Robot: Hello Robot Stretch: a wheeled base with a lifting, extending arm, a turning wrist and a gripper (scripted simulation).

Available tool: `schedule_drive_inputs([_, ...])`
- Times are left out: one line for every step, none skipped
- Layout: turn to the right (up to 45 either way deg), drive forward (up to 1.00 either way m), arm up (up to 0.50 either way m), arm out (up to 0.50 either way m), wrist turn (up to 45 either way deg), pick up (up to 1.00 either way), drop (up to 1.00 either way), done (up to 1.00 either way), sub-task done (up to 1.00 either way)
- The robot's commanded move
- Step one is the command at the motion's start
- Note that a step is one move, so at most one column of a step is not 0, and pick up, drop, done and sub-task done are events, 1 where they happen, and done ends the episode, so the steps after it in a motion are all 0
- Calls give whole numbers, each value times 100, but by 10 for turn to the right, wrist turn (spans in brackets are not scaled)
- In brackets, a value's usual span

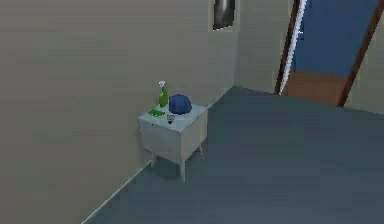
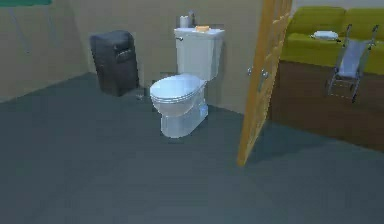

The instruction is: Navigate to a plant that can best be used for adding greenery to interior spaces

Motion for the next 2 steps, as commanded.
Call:
schedule_drive_inputs([300,0,0,0,0,0,0,0,0])
schedule_drive_inputs([0,100,0,0,0,0,0,0,0])
